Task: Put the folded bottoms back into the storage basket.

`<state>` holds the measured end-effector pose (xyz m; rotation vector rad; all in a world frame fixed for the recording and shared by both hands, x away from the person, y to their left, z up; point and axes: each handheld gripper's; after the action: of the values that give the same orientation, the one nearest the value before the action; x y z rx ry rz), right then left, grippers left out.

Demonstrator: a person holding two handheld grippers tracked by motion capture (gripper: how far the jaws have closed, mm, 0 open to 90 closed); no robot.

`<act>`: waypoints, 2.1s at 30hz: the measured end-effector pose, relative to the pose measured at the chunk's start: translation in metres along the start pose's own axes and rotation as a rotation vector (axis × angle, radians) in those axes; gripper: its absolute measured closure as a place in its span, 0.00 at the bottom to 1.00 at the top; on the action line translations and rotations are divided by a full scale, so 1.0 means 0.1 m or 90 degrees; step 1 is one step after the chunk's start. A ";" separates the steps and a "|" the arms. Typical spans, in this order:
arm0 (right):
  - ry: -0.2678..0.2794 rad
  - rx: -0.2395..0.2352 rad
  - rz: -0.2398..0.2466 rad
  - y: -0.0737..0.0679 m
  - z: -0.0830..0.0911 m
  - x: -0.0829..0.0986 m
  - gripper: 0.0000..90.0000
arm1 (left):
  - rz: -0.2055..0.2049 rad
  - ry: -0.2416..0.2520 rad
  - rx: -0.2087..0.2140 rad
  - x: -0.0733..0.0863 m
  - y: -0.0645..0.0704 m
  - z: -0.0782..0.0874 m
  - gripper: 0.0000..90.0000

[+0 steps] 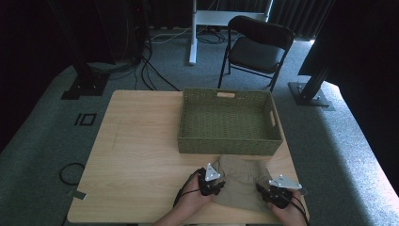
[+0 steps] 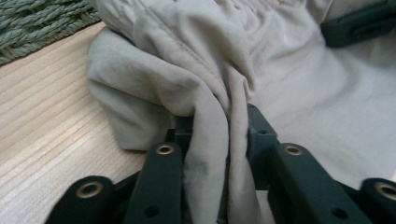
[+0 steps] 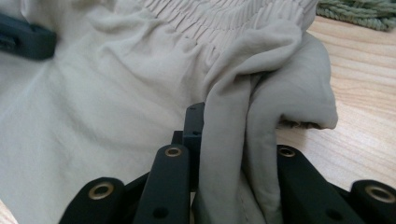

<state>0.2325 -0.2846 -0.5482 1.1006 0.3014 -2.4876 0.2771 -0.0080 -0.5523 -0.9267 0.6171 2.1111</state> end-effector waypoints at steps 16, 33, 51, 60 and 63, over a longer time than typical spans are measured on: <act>0.034 -0.049 -0.026 -0.02 0.17 -0.16 0.88 | -0.003 0.016 0.016 -0.15 -0.02 0.32 0.84; 0.098 -0.061 -0.001 -0.07 0.48 -0.48 0.88 | -0.006 0.061 0.029 -0.38 -0.04 0.65 0.84; 0.145 -0.061 0.036 -0.08 0.67 -0.88 0.88 | -0.044 0.091 0.020 -0.78 -0.13 0.96 0.84; 0.169 -0.062 0.050 -0.04 0.74 -1.19 0.88 | -0.056 0.114 0.010 -1.05 -0.22 1.12 0.84; 0.178 -0.062 0.053 -0.02 0.75 -1.29 0.88 | -0.059 0.119 0.006 -1.13 -0.26 1.17 0.84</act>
<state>0.2602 -0.2741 -0.4021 1.3894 0.4425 -2.2213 0.3015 0.0360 -0.3959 -1.1355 0.6641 1.9528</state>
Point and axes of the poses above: each handheld gripper's, and its own axes: z roughly backward along the jaws, x roughly out of its underside, y roughly to its right, and after that the axes turned 1 degree about y, right-handed
